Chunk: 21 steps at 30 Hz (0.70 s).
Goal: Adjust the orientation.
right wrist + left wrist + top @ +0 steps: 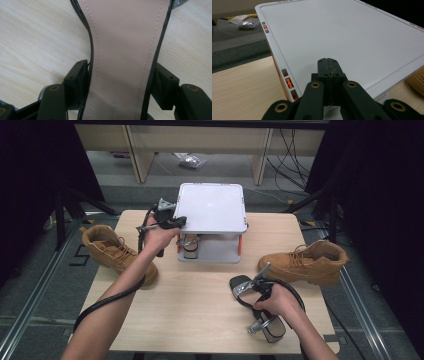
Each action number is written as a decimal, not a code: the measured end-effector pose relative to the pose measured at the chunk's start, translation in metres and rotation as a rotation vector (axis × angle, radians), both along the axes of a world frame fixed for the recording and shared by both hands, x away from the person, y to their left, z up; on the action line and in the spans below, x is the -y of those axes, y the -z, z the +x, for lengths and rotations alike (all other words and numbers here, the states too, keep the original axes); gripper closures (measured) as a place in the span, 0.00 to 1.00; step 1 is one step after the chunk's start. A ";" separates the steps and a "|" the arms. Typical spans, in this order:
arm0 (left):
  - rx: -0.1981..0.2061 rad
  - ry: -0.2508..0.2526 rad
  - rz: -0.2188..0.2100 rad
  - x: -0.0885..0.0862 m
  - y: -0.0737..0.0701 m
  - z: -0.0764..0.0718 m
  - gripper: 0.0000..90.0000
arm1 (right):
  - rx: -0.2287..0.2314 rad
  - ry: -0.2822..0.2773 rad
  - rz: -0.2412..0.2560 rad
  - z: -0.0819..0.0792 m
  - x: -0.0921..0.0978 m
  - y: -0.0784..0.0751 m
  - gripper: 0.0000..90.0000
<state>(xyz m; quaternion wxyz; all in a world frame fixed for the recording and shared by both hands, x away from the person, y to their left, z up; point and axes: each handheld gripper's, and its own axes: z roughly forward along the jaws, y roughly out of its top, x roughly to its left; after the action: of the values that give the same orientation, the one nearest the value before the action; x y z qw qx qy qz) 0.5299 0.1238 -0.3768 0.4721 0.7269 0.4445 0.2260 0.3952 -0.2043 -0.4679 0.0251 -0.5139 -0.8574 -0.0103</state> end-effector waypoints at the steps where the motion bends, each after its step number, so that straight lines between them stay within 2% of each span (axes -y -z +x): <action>1: 0.000 0.000 0.000 0.000 0.000 0.000 0.99 | 0.004 -0.002 0.001 0.000 0.000 0.000 0.43; 5: 0.000 0.001 0.000 0.000 0.000 0.000 0.99 | 0.002 0.008 0.005 0.000 0.002 0.000 0.44; 7: 0.001 0.002 0.000 0.000 0.000 0.000 0.99 | 0.021 0.020 -0.009 -0.001 0.001 0.000 0.44; 9: 0.000 0.002 0.000 0.000 0.000 0.000 0.99 | 0.045 -0.002 -0.015 -0.002 0.001 0.000 0.45; 13: -0.003 0.006 0.014 -0.001 0.000 0.000 0.99 | 0.070 0.039 -0.018 -0.003 0.000 -0.005 0.47; 17: -0.005 0.007 0.014 -0.001 -0.001 0.000 0.99 | 0.101 0.050 -0.007 -0.003 0.001 -0.009 0.49; 19: -0.004 0.008 0.014 -0.001 -0.001 0.000 0.99 | 0.102 0.062 0.010 -0.003 0.000 -0.011 0.49; 21: -0.004 0.009 0.013 -0.001 -0.001 0.000 0.99 | 0.068 0.060 0.033 -0.002 0.001 -0.011 0.49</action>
<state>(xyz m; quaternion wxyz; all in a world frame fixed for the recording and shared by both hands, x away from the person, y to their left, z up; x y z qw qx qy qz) 0.5303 0.1250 -0.3763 0.4673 0.7325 0.4408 0.2253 0.3932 -0.2053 -0.4570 0.0039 -0.5383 -0.8417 -0.0427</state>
